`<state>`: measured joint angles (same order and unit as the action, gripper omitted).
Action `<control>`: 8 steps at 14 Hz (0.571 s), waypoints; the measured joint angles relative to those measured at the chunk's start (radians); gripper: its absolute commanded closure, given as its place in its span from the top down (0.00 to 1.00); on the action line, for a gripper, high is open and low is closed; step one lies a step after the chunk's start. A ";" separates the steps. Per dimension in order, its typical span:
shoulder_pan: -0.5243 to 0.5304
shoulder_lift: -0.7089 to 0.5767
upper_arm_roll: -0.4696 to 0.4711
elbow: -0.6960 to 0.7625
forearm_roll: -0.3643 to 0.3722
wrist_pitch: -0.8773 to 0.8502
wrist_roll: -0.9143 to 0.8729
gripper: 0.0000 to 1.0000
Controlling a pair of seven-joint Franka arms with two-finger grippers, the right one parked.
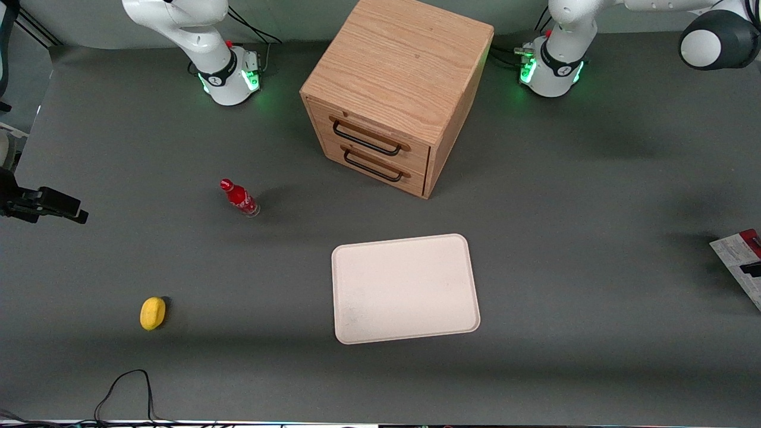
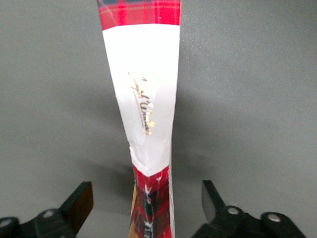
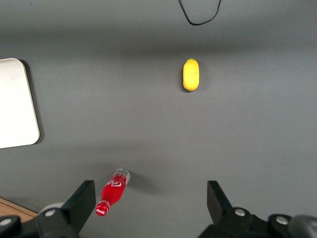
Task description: Place red cookie box on tray
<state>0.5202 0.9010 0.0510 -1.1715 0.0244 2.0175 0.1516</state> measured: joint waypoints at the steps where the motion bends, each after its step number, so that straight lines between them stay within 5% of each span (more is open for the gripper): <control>1: 0.000 0.000 0.000 0.000 0.000 0.000 0.003 0.00; 8: 0.000 0.000 -0.002 0.000 0.001 0.014 0.070 0.00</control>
<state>0.5201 0.9010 0.0486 -1.1713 0.0252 2.0315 0.2214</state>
